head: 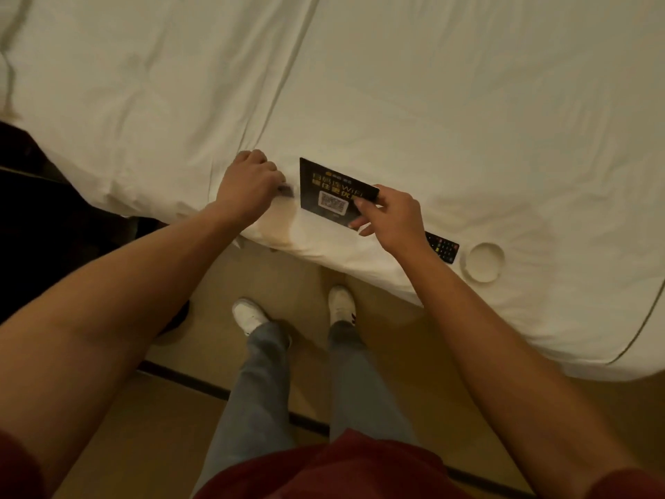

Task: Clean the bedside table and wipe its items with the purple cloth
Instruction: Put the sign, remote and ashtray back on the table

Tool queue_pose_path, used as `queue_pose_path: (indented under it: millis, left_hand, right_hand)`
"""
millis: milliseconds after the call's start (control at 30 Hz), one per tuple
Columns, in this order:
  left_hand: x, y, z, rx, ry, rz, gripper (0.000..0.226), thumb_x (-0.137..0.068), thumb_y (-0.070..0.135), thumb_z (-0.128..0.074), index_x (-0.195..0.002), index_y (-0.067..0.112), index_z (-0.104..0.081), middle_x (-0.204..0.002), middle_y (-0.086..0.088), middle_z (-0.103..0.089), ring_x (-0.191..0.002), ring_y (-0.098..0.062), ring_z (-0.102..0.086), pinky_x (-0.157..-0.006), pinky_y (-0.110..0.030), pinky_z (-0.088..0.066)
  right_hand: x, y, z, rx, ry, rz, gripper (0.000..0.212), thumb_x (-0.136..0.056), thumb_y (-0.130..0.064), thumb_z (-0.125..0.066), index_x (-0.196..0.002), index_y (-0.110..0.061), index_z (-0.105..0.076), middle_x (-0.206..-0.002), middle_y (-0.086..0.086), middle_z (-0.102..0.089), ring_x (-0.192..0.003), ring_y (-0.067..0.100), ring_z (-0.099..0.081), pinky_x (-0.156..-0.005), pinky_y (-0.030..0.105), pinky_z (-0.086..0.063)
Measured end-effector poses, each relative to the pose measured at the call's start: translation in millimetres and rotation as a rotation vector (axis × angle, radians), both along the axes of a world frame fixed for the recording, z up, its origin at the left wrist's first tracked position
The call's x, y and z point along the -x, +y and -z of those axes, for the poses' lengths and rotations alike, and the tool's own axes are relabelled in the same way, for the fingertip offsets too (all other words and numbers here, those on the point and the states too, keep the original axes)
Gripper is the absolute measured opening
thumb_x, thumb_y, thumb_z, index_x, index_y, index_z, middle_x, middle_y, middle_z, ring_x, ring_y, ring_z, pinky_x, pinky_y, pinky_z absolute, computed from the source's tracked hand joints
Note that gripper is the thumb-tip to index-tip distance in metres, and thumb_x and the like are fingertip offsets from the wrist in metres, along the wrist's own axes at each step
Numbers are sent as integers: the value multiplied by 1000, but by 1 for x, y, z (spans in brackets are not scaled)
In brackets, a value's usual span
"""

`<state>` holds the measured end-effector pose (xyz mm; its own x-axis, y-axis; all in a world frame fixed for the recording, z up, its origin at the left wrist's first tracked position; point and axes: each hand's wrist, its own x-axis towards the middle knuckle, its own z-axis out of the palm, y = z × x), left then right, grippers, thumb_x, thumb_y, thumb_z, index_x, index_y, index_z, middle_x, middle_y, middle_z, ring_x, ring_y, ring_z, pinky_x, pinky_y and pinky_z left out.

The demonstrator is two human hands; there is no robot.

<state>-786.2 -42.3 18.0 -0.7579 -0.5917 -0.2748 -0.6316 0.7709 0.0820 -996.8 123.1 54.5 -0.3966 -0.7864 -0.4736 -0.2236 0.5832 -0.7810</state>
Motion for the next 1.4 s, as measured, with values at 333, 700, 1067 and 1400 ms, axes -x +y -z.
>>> queue_pose_path:
  millis: [333,700,1067,1400]
  left_hand:
    - [-109,-40,-95,-29,116,-297,22,-100,21,-60,-119,11,-64,-88,-17,-72,-74,-39,-65,-63,-42,-50]
    - [-293,-61,-166,99,227,-309,29,-98,28,-62,-127,24,-66,-99,-5,-74,-85,-31,-68,-61,-40,-52]
    - [-500,-80,-200,305,235,-631,34,-99,31,-59,-132,24,-63,-111,-7,-74,-91,-33,-71,-65,-45,-54]
    - [-648,-79,-192,479,189,-955,31,-98,24,-62,-129,21,-64,-105,-6,-76,-86,-26,-73,-65,-39,-56]
  right_hand:
    - [-44,-95,-86,242,24,-173,23,-99,-10,-64,-121,-9,-72,-91,4,-78,-74,13,-78,-64,20,-60]
    - [-200,-195,-133,371,-41,-351,20,-95,-14,-70,-115,-16,-69,-99,2,-78,-71,19,-78,-62,27,-61]
    - [-399,-282,-166,473,-48,-556,21,-98,-16,-67,-118,-12,-64,-100,1,-76,-70,13,-77,-61,22,-59]
    - [-562,-374,-154,518,-163,-784,22,-98,-12,-67,-120,-7,-62,-100,0,-75,-70,14,-76,-63,23,-61]
